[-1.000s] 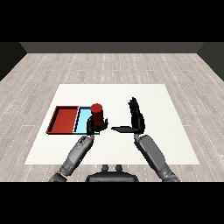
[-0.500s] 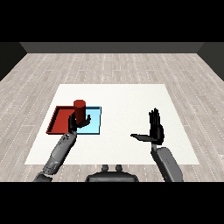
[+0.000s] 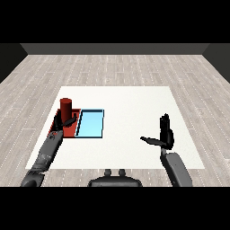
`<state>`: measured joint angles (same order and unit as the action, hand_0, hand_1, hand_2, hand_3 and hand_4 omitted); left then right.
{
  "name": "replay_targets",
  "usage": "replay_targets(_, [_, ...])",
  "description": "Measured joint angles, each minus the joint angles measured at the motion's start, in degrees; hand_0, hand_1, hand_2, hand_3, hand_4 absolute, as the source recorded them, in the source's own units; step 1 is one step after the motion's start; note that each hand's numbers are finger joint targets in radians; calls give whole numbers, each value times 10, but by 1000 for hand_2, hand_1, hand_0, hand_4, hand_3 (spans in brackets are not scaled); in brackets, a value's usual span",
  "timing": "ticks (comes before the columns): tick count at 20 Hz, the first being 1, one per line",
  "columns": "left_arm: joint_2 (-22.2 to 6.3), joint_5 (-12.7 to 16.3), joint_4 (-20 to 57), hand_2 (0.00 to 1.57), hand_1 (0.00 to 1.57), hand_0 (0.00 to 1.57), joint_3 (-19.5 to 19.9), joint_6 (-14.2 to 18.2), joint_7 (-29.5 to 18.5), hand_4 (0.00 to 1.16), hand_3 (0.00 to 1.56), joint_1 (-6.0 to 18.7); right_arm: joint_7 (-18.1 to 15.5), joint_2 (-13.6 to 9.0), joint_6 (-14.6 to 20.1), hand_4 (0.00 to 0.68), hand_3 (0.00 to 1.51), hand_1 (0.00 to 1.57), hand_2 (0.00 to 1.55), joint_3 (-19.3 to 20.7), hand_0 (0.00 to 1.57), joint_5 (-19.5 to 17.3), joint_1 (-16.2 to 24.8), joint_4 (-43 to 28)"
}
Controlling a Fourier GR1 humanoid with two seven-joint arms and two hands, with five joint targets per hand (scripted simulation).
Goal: Pick the red can and put it in the red box
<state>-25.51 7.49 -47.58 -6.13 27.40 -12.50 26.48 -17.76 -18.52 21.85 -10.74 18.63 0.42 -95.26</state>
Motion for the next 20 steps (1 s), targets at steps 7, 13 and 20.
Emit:
replay_targets(7, [13,-31,229,1459,1554,1554,28,2,-29,1010,1432,104,-6,9,-11,0,0,0,0,18,0,-4,-35,67])
replay_targets(13, [28,-57,359,628,593,593,23,16,26,781,406,149,-22,28,-20,0,0,0,0,28,0,1,-69,125])
replay_targets(20, [28,-42,430,1342,1493,1493,51,26,55,654,0,146,-41,33,-33,0,0,0,0,39,0,2,-82,159])
